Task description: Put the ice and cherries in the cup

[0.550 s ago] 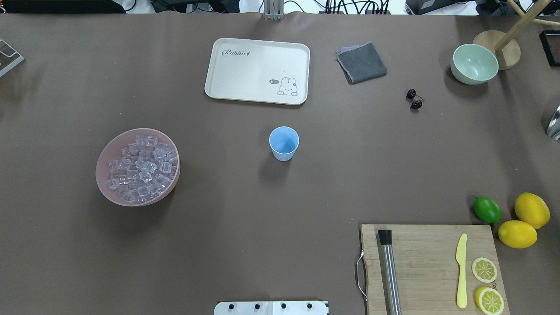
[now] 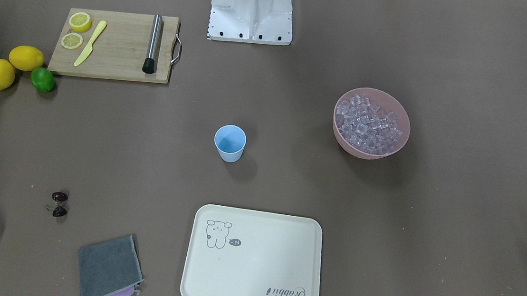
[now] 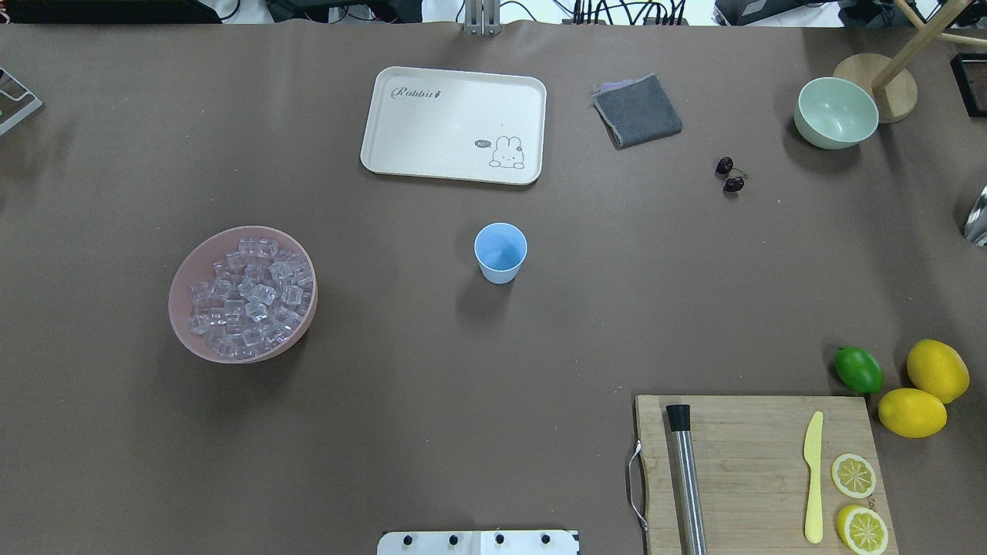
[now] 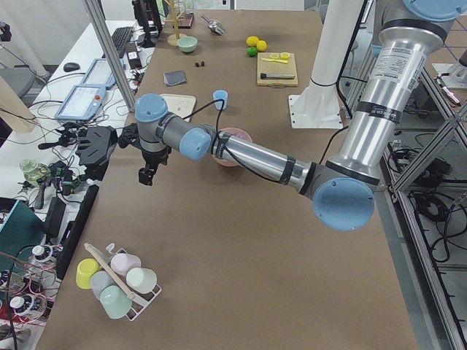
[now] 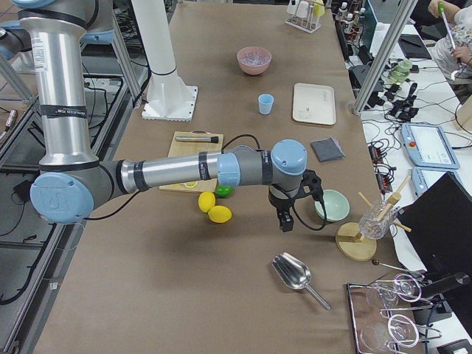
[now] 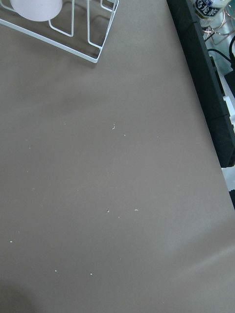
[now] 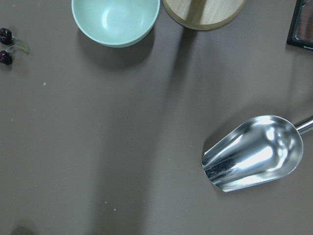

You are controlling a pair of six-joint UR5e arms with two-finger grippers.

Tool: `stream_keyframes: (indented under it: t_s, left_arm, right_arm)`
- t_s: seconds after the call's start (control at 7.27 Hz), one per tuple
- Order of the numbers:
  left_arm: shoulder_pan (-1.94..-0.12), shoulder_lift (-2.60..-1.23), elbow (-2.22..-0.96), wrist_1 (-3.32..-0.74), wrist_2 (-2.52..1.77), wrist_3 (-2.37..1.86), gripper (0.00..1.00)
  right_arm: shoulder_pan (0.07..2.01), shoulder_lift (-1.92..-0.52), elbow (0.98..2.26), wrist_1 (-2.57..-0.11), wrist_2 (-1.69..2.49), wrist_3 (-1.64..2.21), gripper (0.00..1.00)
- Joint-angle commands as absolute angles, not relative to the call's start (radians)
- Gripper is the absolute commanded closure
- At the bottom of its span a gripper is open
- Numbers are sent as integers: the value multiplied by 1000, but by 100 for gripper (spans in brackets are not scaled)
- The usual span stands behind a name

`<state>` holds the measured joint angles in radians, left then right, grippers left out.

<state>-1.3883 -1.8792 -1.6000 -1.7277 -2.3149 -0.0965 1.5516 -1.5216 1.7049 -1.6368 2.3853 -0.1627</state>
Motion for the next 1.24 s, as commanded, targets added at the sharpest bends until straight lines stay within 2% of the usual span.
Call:
stream_keyframes:
  t_s: [0.0,0.41,0.55,1.1]
  left_arm:
    - [-1312,-1890,-1646,-1759,-2158,-151,2]
    - [-1084,-1974,-1883,-1475,-2102,-429,2]
    - [-995,-1965,-1952,-1468,-2106,-581,2]
    - [-760,-1911,-1957,-1517,-2085,-841,2]
  right_arm:
    - [1551,-1520,1706,-1637,2385,-163,1]
    - [1551,-1514,1710,-1637,2385,-163,1]
    - [1551,-1511,1710,-1635,2385,-164,1]
    - [1551,-1503,1709,-1635,2382,-164,1]
